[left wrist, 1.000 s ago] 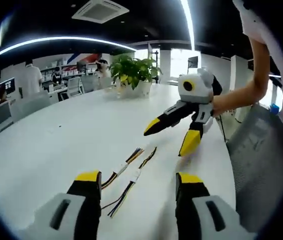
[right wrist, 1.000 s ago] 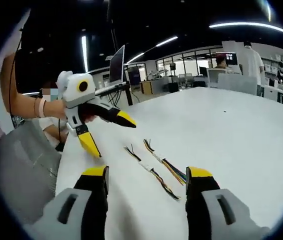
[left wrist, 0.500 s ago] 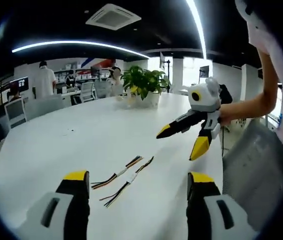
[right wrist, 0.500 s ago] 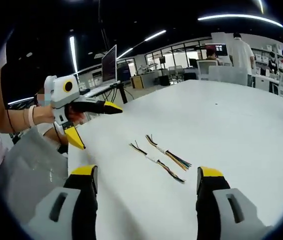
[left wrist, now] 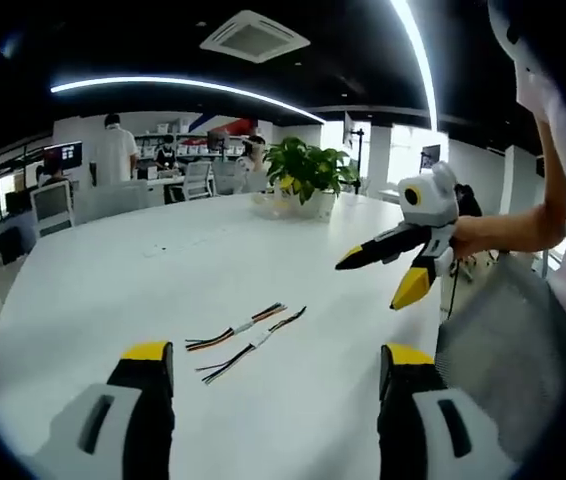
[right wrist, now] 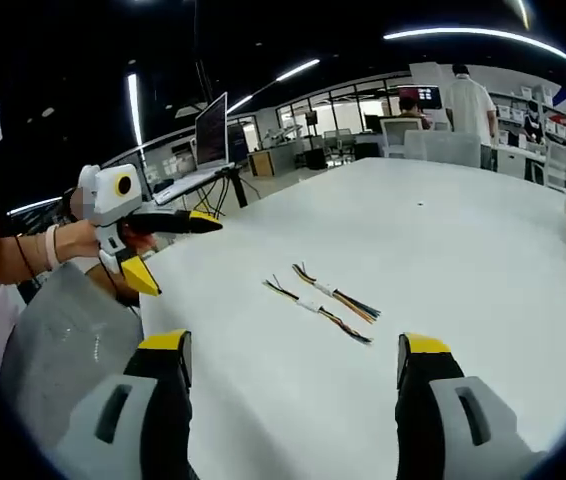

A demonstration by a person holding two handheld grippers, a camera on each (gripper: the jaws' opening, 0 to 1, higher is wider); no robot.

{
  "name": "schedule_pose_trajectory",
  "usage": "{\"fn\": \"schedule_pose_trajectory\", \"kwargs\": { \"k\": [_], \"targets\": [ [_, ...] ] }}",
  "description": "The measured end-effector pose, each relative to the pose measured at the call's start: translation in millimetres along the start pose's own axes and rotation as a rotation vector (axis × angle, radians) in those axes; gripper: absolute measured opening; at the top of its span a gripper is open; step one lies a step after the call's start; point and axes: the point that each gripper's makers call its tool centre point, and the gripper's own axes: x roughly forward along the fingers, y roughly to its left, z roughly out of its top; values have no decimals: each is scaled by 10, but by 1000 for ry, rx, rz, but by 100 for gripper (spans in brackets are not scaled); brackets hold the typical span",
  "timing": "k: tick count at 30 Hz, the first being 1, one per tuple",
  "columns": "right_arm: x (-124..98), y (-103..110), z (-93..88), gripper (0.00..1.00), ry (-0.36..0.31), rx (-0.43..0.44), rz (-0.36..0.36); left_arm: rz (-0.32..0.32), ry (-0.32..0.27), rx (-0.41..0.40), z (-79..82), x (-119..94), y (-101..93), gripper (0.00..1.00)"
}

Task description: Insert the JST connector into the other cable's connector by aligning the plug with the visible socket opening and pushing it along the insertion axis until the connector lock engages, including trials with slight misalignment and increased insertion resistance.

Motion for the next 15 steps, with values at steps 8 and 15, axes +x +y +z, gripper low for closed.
{"fn": "schedule_pose_trajectory", "kwargs": {
  "k": [8, 15],
  "targets": [
    [-70, 70, -129, 81, 29, -8, -24, 9, 24, -45, -140, -74, -89, 84],
    [-135, 109, -185, 81, 44, 2, -33, 37, 41, -65, -203, -187, -86, 84]
  ]
}}
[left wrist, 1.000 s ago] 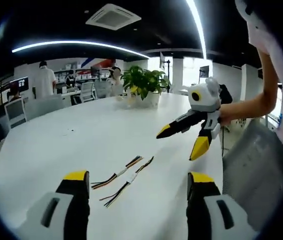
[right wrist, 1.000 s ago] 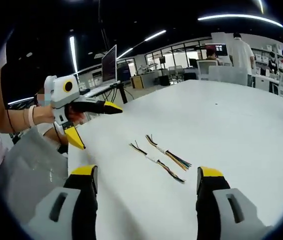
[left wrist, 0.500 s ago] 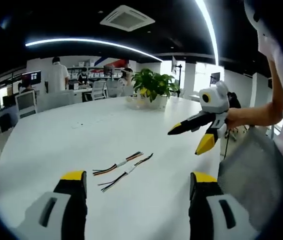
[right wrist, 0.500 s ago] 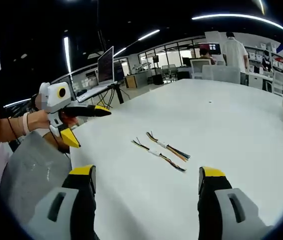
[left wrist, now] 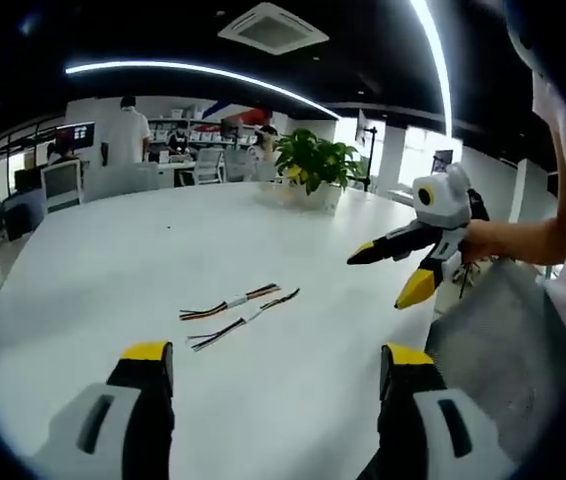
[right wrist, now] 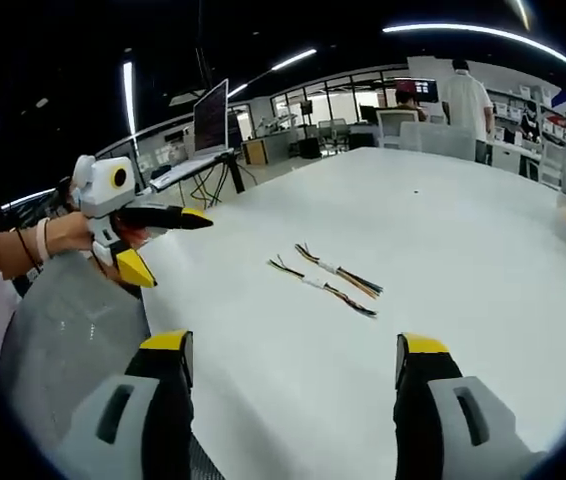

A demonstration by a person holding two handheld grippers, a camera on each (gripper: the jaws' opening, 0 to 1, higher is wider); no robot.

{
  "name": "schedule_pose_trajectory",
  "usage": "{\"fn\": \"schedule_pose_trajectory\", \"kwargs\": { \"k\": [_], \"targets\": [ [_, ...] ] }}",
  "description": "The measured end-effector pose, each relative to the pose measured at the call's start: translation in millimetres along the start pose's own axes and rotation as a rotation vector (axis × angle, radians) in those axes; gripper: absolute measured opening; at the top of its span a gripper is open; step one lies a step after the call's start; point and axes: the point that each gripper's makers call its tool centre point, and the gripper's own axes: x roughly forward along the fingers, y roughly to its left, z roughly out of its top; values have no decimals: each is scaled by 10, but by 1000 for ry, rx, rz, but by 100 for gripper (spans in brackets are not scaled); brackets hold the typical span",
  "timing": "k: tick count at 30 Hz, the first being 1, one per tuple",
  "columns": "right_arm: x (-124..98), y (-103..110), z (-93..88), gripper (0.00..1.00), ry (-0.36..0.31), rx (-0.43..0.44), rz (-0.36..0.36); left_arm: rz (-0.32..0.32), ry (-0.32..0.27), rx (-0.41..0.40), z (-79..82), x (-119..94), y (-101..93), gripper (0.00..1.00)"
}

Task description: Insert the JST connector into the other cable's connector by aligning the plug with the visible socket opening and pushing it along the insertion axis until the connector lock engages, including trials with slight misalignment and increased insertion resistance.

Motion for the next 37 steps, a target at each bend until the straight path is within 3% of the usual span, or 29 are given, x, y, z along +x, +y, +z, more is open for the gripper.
{"fn": "schedule_pose_trajectory", "kwargs": {
  "k": [3, 5, 13, 16, 22, 26, 37],
  "targets": [
    [-20, 6, -32, 80, 9, 19, -4, 4, 3, -7, -31, -31, -15, 84],
    [-45, 23, -62, 81, 21, 18, -9, 13, 61, 19, -132, -34, 9, 84],
    [-100, 89, -195, 81, 72, 15, -31, 12, 70, -41, -171, -64, -11, 84],
    [-106, 61, -237, 80, 97, -23, -52, 14, 100, -28, -240, -78, -8, 85],
    [-87, 19, -275, 80, 120, 10, -65, 31, 120, -36, -282, -84, 27, 85],
    [-82, 3, -326, 81, 149, -1, -73, 41, 164, -31, -368, -77, 44, 84],
    [-120, -68, -380, 76, 210, -47, -118, 30, 198, -26, -430, -59, 14, 85]
  ]
}}
